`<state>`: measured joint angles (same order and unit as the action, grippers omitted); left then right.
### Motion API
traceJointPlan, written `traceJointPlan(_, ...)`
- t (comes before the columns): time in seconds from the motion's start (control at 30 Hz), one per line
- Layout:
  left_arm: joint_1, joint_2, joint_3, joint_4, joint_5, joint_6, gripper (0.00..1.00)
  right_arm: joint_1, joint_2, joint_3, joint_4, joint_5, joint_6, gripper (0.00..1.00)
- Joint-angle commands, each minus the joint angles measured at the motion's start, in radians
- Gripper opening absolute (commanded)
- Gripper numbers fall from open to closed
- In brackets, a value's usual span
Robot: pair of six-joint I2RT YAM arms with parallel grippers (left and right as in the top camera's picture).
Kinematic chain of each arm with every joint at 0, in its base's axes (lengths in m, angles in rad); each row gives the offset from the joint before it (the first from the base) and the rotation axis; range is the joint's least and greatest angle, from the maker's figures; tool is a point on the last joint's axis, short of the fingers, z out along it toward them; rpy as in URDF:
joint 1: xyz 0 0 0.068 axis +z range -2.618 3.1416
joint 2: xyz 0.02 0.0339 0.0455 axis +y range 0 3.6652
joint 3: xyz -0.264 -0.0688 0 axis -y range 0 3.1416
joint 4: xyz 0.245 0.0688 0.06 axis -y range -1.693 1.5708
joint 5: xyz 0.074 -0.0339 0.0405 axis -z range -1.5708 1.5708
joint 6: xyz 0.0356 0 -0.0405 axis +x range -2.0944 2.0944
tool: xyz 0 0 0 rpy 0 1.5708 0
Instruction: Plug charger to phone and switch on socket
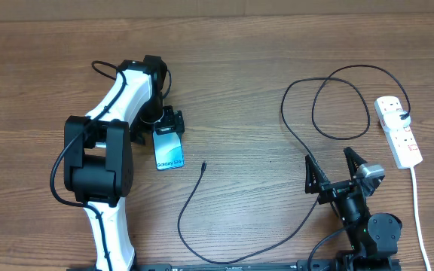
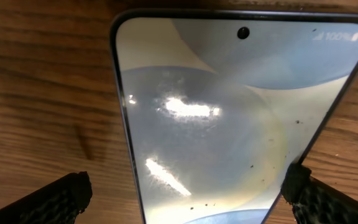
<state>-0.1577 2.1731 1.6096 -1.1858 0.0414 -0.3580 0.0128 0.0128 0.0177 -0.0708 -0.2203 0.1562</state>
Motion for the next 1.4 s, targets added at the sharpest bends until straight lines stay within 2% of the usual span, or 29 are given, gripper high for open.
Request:
traceJointPlan(0.0,-0.006,0.014,-0.035,0.017,0.0,0.018,1.0,-0.007,-0.009,-0.01,0.005,0.009,-0.005,1.0)
traceJointPlan(0.57,-0.006,0.014,-0.035,0.011,0.0,0.026,1.0,-0.007,-0.009,-0.01,0.005,0.01,-0.005,1.0)
traceJointPlan(0.93,-0.004,0.014,0.117,-0.107,0.011,0.022,1.0,-0.007,-0.009,-0.01,0.005,0.009,-0.005,1.0)
traceJointPlan(1.3,-0.014,0.014,0.12,-0.111,0.019,0.023,1.0,-0.007,-0.009,-0.01,0.005,0.01,-0.005,1.0)
traceJointPlan(1.37,-0.027,0.014,0.115,-0.103,0.018,0.055,1.0,-0.007,-0.009,-0.01,0.005,0.01,-0.005,1.0)
